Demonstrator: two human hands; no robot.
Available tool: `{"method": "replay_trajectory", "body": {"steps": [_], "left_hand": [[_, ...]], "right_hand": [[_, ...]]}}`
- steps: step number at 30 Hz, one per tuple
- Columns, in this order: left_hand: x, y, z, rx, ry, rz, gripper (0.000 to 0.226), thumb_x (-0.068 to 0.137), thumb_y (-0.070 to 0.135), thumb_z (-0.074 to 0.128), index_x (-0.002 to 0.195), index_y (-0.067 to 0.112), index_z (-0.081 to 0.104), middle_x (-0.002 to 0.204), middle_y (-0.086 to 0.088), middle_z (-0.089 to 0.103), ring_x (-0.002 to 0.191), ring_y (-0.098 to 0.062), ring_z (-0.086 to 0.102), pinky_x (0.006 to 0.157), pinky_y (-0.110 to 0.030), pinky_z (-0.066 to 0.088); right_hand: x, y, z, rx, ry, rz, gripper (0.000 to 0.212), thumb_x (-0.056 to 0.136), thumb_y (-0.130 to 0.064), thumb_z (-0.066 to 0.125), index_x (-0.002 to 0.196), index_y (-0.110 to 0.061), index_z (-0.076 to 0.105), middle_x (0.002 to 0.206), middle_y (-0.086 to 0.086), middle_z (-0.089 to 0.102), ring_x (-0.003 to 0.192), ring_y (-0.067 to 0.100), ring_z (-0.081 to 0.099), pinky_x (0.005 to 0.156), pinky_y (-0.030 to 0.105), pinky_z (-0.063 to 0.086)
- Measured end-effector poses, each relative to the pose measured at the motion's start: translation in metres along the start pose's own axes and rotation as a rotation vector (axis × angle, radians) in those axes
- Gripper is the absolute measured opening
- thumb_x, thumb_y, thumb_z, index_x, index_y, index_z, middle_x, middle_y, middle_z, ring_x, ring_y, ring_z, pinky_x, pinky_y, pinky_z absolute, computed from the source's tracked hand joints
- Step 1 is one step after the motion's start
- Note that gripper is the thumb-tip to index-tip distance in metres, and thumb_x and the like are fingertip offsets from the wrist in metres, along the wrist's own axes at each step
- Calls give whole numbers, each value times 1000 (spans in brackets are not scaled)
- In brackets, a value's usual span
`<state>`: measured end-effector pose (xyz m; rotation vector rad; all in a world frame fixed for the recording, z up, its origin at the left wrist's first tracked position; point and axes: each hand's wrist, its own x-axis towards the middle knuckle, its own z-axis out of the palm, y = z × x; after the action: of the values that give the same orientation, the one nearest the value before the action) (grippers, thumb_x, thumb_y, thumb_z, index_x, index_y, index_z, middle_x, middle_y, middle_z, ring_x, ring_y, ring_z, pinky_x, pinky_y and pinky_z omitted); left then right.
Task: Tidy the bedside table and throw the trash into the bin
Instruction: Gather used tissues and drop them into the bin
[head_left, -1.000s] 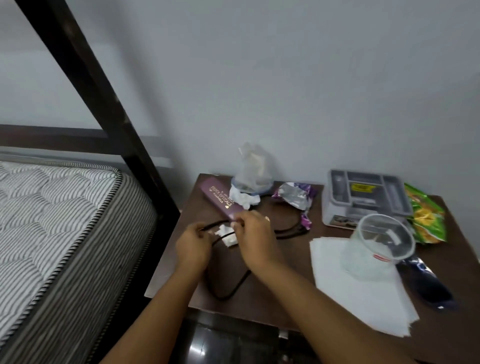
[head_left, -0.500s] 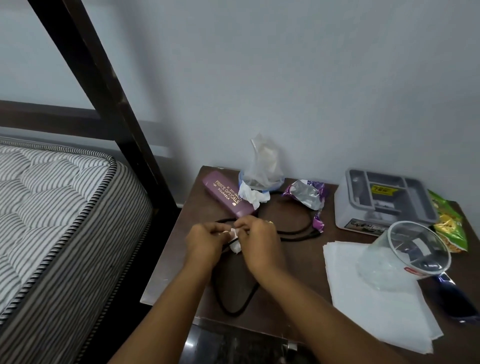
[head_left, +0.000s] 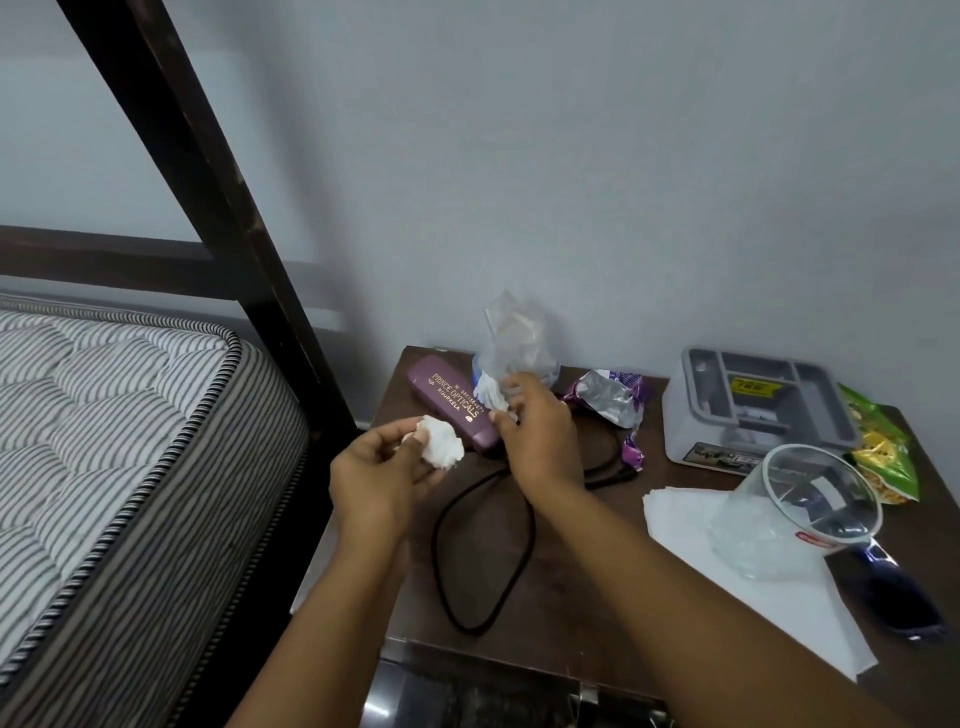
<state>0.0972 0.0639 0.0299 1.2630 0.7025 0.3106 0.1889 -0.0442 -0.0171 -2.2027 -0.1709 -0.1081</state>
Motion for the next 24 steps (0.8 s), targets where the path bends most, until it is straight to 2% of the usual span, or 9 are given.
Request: {"method": "replay_trajectory", "body": {"steps": [4, 8, 11, 12, 14, 16, 19, 24], "left_hand": [[-3, -1, 8, -33, -3, -33, 8, 89, 6, 57, 96, 7, 63, 91, -14, 69, 62, -11, 70, 58, -19, 58], [-11, 4, 15, -89, -43, -33, 7, 90, 6, 56, 90, 9, 62, 84, -10, 68, 59, -8, 69, 57, -17, 57], [-23, 7, 22, -88, -126, -41, 14, 90, 4, 55, 101, 1, 63, 91, -16, 69, 67, -14, 70, 59, -18, 57], [-29, 7, 24, -73, -147, -47, 16, 90, 4, 56, 104, -1, 62, 94, -19, 69, 72, -18, 70, 61, -19, 58], [-42, 8, 27, -53, -188, -58, 15, 89, 5, 56, 102, 1, 64, 96, -20, 68, 78, -22, 68, 64, -22, 57], [-59, 9, 32, -66, -237, -82, 11, 89, 5, 56, 97, 4, 64, 90, -16, 70, 75, -19, 68, 66, -23, 57], [-86, 11, 39, -109, -293, -125, 10, 88, 5, 56, 93, 5, 65, 76, -6, 74, 65, -12, 70, 61, -21, 57], [-134, 15, 51, -123, -391, -169, 19, 85, 8, 59, 101, 1, 68, 94, -17, 74, 78, -18, 72, 67, -21, 59]], "right_hand": [[1, -6, -7, -1, 88, -22, 18, 84, -9, 60, 101, -15, 57, 97, 5, 68, 91, 25, 61, 77, 39, 50], [-15, -26, -38, 188, 183, 2, 10, 86, -14, 60, 96, -17, 61, 89, 0, 69, 82, 15, 64, 72, 28, 49], [-39, -38, -71, 364, 128, 74, 7, 87, -15, 61, 88, -21, 65, 81, -7, 69, 74, 4, 63, 69, 15, 48], [-49, -40, -81, 447, 76, 124, 10, 87, -15, 61, 86, -23, 65, 81, -6, 69, 75, 2, 64, 71, 14, 50], [-67, -44, -99, 661, -53, 249, 12, 89, -14, 59, 88, -23, 67, 87, 0, 72, 84, 11, 68, 79, 25, 55], [-83, -47, -114, 775, -148, 326, 12, 90, -12, 57, 94, -18, 68, 92, 4, 74, 90, 19, 70, 80, 32, 58], [-102, -46, -132, 729, -128, 314, 13, 88, -12, 60, 96, -16, 69, 92, 4, 74, 88, 20, 71, 80, 36, 59], [-129, -36, -174, 573, -63, 233, 14, 82, -7, 67, 83, -20, 73, 80, -3, 75, 76, 13, 70, 77, 33, 57]]}}
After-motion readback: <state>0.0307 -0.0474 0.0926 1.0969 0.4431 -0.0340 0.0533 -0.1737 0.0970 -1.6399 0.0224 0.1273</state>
